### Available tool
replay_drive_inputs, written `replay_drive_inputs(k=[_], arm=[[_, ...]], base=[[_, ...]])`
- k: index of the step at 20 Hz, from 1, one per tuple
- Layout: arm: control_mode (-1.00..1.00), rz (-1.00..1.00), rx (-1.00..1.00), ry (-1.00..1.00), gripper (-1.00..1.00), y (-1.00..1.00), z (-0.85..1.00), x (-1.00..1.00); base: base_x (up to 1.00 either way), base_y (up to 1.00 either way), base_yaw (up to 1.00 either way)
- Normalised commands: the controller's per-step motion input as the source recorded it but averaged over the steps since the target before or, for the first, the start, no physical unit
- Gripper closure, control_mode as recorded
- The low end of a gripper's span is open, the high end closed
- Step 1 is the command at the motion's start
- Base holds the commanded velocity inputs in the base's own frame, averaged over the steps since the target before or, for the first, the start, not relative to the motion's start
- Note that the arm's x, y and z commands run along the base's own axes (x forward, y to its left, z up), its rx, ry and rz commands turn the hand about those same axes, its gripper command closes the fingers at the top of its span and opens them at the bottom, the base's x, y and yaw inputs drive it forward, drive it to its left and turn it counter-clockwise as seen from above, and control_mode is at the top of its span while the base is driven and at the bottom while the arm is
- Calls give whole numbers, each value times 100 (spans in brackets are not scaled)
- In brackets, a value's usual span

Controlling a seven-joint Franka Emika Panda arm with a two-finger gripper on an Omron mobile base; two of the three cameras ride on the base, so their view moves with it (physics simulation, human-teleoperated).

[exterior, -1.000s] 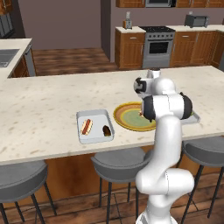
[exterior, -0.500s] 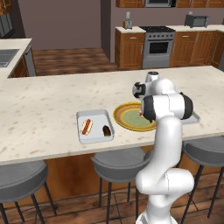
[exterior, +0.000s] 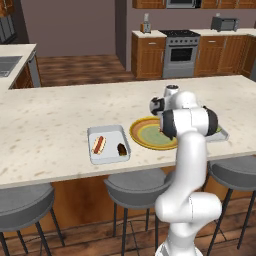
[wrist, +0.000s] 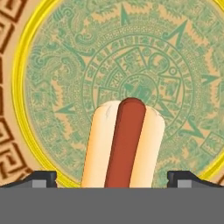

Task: Place one cooked food and one vegetable from the large plate to each tupperware container.

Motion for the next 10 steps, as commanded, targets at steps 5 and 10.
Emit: replay_drive_inputs(k=[5,10], arm=[[-100,0,0,13,-100,0,-34,15],[-100,3,0,2,-100,0,-2,10]], base=[[0,0,0],[0,0,0]])
